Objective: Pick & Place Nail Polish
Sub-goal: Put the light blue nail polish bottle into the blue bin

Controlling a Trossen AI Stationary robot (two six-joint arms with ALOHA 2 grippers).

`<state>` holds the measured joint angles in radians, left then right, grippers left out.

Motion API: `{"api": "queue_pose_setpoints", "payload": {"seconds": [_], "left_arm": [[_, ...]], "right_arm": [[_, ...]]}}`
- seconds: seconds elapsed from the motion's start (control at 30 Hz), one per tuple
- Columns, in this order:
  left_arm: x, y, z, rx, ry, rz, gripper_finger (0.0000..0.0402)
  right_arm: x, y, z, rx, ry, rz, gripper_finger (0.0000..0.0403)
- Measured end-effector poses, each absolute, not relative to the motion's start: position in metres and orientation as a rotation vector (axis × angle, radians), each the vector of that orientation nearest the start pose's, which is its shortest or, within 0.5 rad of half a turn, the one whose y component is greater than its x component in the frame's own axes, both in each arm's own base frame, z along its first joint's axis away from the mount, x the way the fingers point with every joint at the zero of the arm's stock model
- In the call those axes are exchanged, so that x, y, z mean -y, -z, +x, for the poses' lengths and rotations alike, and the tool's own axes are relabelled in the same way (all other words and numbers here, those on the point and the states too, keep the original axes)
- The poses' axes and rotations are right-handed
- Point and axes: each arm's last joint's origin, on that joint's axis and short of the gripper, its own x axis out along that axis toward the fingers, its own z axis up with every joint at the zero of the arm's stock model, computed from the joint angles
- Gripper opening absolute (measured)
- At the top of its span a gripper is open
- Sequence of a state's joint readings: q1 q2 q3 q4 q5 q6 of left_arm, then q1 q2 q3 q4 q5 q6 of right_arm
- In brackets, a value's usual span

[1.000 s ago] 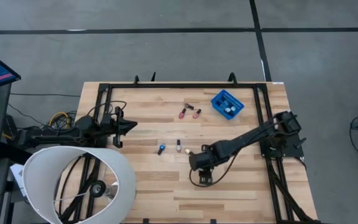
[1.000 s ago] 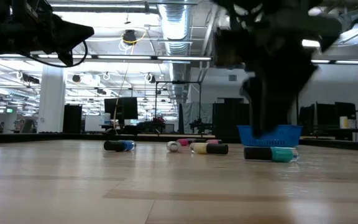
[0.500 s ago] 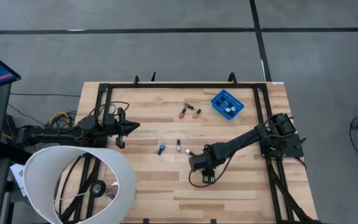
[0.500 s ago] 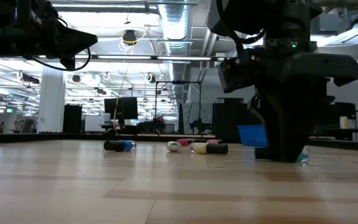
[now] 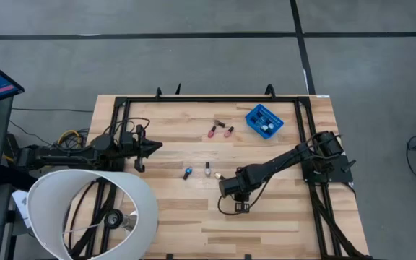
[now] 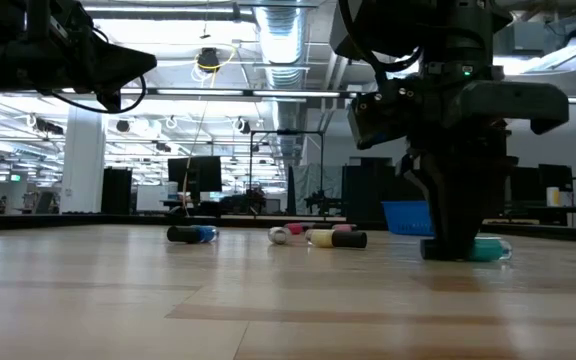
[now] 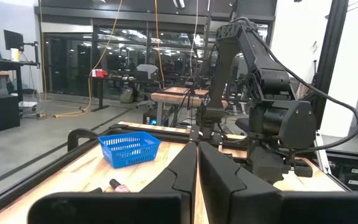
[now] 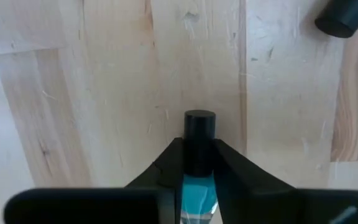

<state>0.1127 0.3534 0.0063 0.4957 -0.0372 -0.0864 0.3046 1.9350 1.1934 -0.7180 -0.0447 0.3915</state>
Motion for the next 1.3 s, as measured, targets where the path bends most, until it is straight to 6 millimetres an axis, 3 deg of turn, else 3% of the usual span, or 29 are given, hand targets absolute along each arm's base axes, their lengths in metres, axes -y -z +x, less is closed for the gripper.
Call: {"api": "queue_pose_setpoints", "payload": {"seconds": [0.37,0.87,1.1,1.2,1.3], "left_arm": [[-0.014,-0.186,0.115,0.192,-0.142,-0.079,0.0011],[-0.011,-0.212,0.084,0.519,-0.124,-0.065,0.0011],[-0.009,-0.185,0.095,0.213,-0.116,-0.08,0.0011],[-0.008,-0.168,0.097,0.039,-0.11,-0.086,0.0011],[-0.007,-0.167,0.097,0.029,-0.082,-0.085,0.0011]], "right_arm": [[-0.09,-0.142,0.329,-1.47,-0.01,0.12,0.005],[-0.078,-0.153,0.326,-1.48,-0.048,0.056,0.005],[-0.049,-0.177,0.325,-1.412,-0.001,0.043,0.0051],[-0.029,-0.199,0.32,-1.352,0.029,0.059,0.0051],[-0.006,-0.225,0.31,-1.274,0.082,0.089,0.0051]]}}
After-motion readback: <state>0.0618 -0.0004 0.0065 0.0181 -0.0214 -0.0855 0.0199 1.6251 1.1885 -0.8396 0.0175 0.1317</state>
